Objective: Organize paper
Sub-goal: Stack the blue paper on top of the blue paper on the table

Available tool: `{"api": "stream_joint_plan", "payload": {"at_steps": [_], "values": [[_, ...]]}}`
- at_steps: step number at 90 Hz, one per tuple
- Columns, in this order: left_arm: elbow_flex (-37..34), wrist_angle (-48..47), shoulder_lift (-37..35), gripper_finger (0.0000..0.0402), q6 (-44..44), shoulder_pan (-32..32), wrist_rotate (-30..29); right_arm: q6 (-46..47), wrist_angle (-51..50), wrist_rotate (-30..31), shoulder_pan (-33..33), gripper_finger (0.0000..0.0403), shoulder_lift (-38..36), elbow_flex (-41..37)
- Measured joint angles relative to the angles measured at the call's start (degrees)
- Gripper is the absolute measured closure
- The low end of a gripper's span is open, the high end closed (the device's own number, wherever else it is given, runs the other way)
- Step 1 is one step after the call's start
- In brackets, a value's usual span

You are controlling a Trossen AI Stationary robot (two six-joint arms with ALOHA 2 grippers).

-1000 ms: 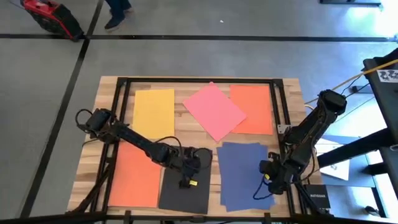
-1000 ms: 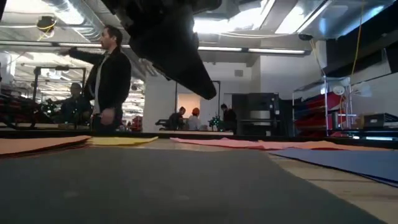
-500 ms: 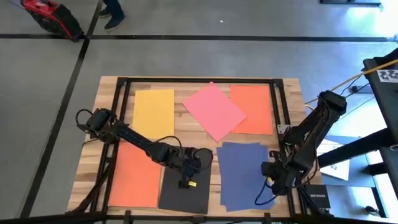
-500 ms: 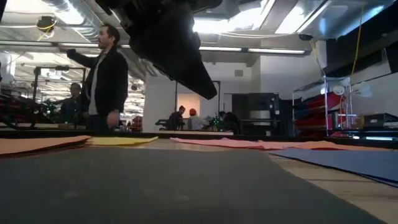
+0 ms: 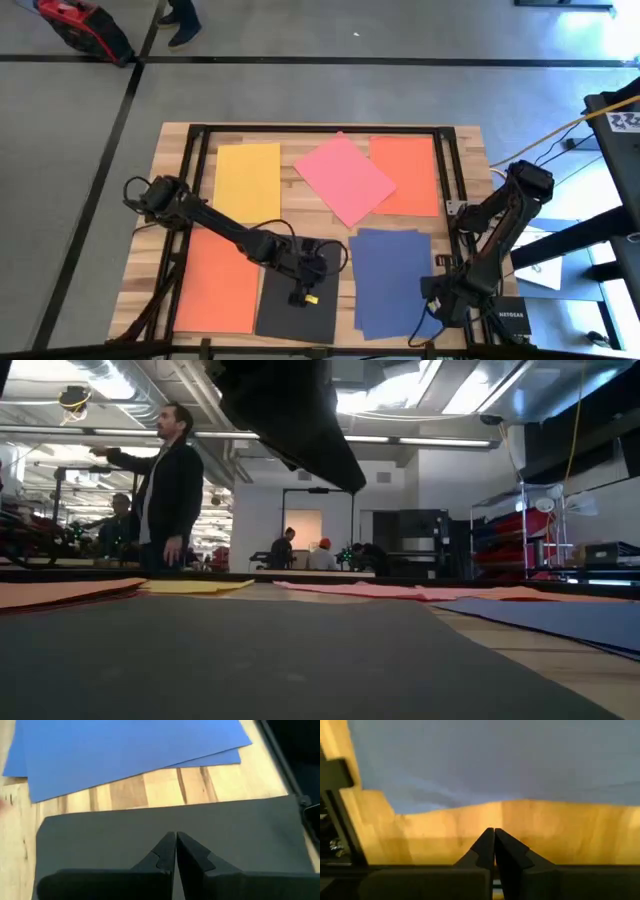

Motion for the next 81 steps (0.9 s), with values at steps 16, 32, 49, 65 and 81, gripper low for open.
{"api": "stream_joint_plan", "payload": {"at_steps": [16,32,49,65,81], "values": [[1.29,-0.50,3.22,0.0402,-0.02,0.39,0.20,6.73,1.56,-0.45,3.66,0.0403,0.89,-0.02],[4.17,-0.26,6.42,0.0402,-0.07,1.34,0.18,11.26,8.10,-0.30,5.52,0.0403,2.27,-2.08],[9.34,-0.23,9.72,0.0402,1.69,3.58,0.15,12.57,13.03,-0.37,5.55,0.0403,4.62,-4.07],[13.86,-0.77,12.95,0.0402,1.82,5.76,0.14,12.53,13.23,-0.34,5.52,0.0403,5.89,-4.24],[15.42,-2.19,15.52,0.0402,1.73,6.32,0.10,11.90,13.03,-0.15,5.51,0.0403,6.06,-4.26]]}}
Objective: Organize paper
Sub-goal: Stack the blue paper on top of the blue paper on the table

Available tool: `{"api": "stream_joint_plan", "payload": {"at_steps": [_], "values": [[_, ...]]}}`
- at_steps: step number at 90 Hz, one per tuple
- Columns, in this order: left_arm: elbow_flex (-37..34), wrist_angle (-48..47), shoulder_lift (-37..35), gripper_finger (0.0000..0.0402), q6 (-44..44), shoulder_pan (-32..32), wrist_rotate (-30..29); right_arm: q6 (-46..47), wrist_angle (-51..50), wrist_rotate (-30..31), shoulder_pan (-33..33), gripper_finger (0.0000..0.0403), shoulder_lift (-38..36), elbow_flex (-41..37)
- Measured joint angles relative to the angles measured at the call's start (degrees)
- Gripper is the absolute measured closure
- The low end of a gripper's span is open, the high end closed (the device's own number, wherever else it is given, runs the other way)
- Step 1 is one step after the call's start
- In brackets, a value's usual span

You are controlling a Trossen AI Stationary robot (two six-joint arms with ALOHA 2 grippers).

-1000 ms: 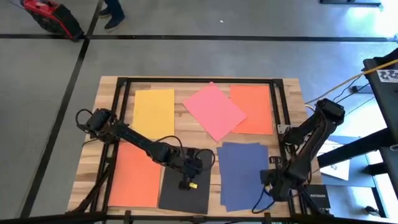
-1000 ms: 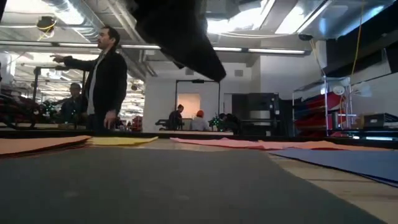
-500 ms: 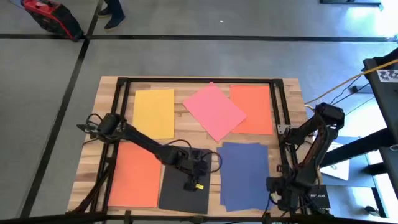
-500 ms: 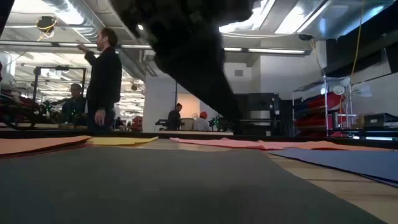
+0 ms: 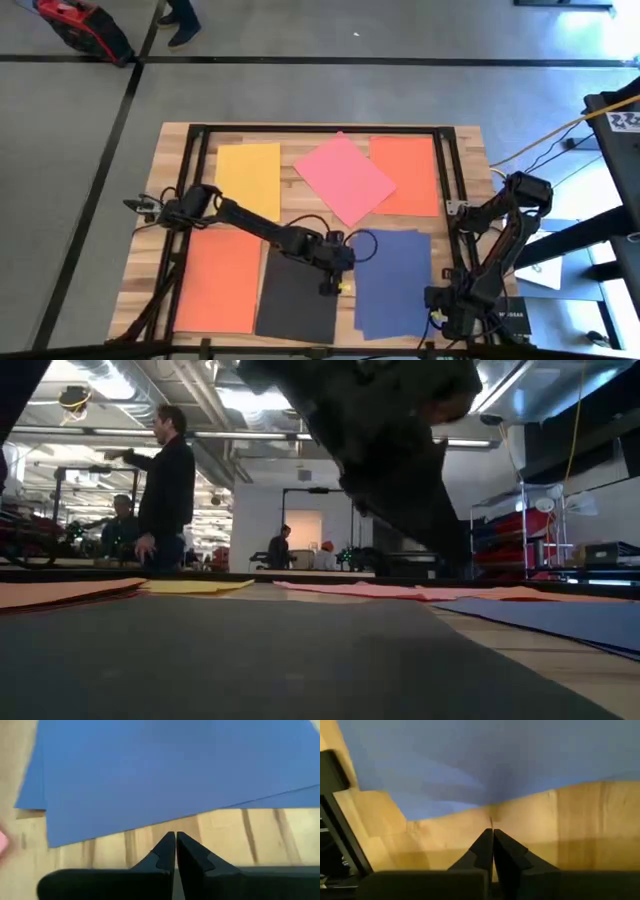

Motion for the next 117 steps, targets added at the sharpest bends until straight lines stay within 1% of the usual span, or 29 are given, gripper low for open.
{"api": "stream_joint_plan", "payload": {"at_steps": [16,27,46,58,96,117], "values": [[0.08,-2.07,1.44,0.0402,-1.98,1.36,-0.51,-0.18,0.14,-0.23,0.28,0.0403,0.01,0.00],[0.08,-1.75,1.85,0.0402,-2.04,2.25,-2.17,-0.01,0.29,-0.21,0.32,0.0403,0.01,0.00],[0.08,-0.79,1.85,0.0402,-2.04,3.76,-2.82,0.08,2.17,0.27,0.32,0.0403,0.63,0.00],[0.08,0.60,1.85,0.0402,-1.64,4.23,-3.02,0.07,3.40,0.22,0.31,0.0403,1.75,0.11],[0.08,-1.26,1.85,0.0402,-2.20,5.13,-3.90,0.19,4.48,-0.81,0.28,0.0403,2.77,0.20],[0.19,-0.32,4.01,0.0402,-3.16,5.40,-4.61,0.24,4.62,-0.21,0.30,0.0403,2.87,0.12]]}}
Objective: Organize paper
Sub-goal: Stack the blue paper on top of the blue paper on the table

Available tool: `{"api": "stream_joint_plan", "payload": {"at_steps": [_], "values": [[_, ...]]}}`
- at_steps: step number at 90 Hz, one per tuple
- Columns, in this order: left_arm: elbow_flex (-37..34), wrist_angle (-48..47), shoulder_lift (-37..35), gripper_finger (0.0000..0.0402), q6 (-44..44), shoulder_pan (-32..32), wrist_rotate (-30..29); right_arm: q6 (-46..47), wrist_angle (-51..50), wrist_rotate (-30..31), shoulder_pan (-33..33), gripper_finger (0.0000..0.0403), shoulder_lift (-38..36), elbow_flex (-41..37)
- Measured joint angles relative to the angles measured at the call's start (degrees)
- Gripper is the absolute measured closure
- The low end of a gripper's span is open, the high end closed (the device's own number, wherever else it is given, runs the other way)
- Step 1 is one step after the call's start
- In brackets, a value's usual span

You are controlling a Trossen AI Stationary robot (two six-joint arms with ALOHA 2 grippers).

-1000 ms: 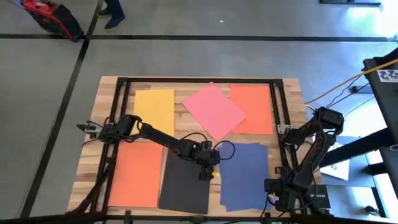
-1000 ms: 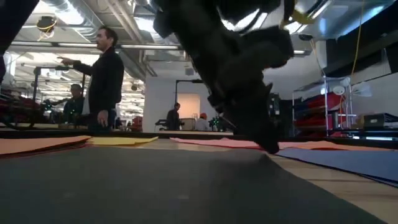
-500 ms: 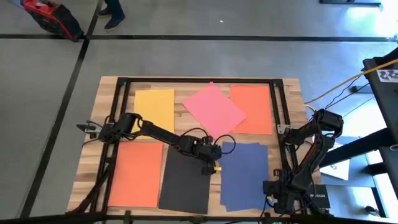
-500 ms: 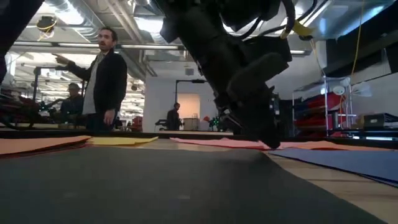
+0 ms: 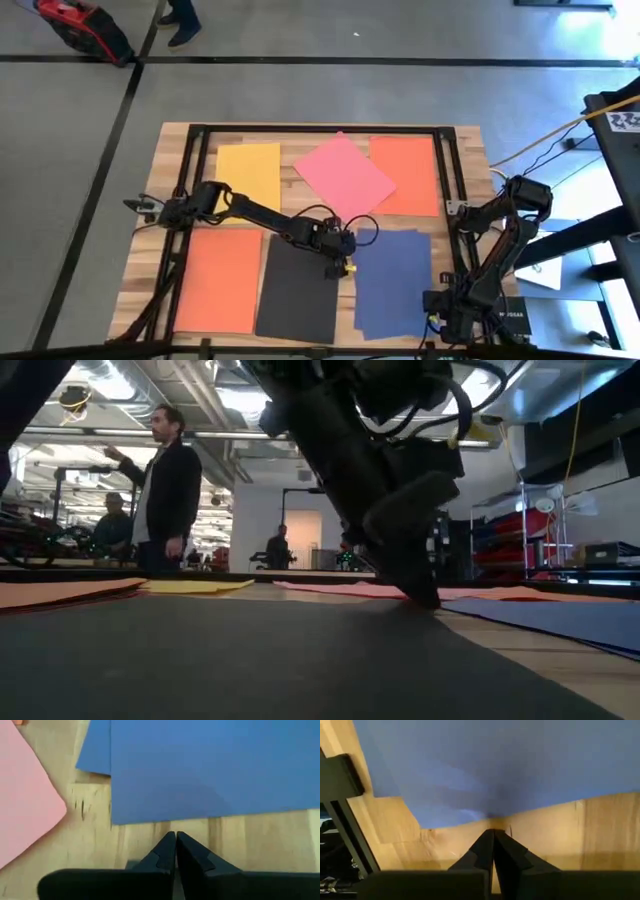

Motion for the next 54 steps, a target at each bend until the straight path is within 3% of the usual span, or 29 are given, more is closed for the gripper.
{"api": "stream_joint_plan", "payload": {"at_steps": [54], "values": [[-0.09,3.83,0.88,0.0402,-0.02,0.26,-0.55,-0.62,0.25,2.36,0.02,0.0403,0.05,-0.08]]}}
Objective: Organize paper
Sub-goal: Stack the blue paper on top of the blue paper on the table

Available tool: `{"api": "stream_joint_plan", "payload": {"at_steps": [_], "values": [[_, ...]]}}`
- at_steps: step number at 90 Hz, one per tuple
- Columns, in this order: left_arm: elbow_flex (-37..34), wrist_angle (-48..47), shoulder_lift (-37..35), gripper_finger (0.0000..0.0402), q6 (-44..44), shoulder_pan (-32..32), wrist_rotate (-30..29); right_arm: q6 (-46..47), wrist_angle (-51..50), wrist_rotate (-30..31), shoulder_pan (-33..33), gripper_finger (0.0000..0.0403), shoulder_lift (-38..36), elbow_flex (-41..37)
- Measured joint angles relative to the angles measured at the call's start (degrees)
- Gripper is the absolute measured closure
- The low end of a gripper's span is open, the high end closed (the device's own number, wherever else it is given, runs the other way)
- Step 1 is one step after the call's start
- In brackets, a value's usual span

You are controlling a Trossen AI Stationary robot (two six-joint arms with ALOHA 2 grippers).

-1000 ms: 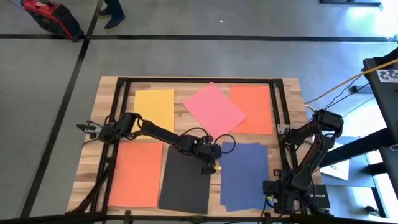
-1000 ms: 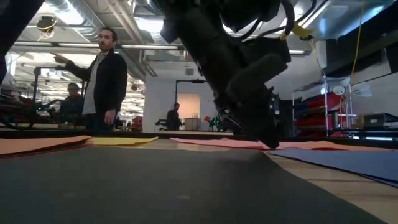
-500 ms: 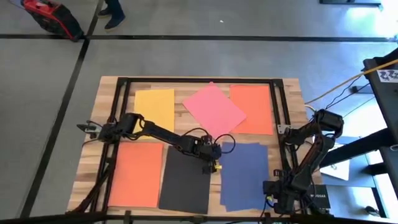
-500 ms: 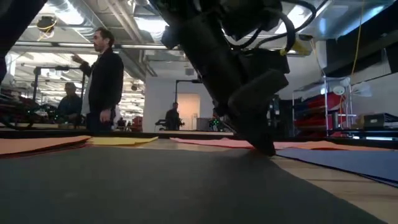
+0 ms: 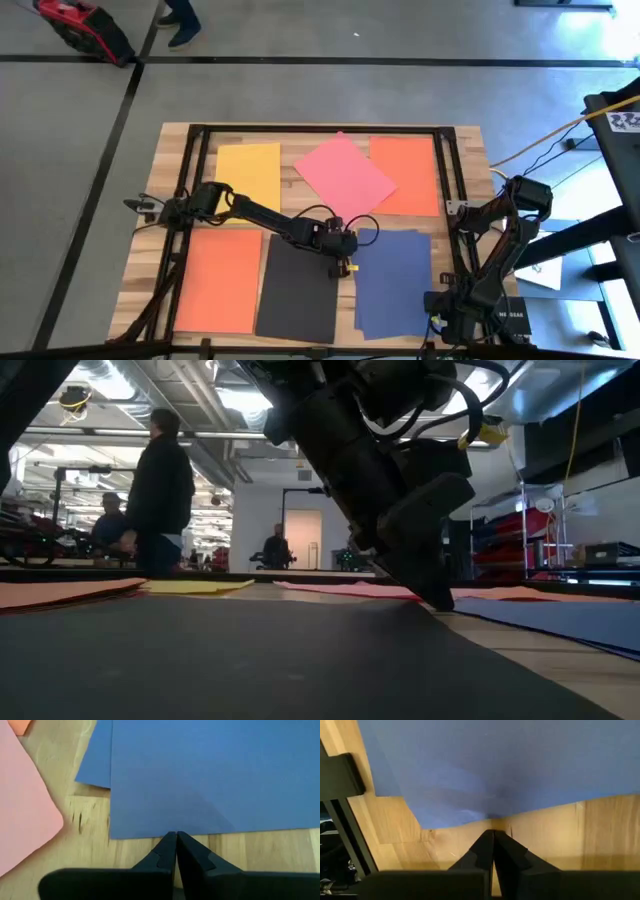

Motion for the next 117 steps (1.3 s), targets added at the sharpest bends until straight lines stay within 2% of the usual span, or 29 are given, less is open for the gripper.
{"api": "stream_joint_plan", "payload": {"at_steps": [117], "values": [[-0.11,2.92,0.22,0.0402,0.71,0.72,-0.26,-2.83,4.04,3.38,-0.02,0.0403,0.07,-0.07]]}}
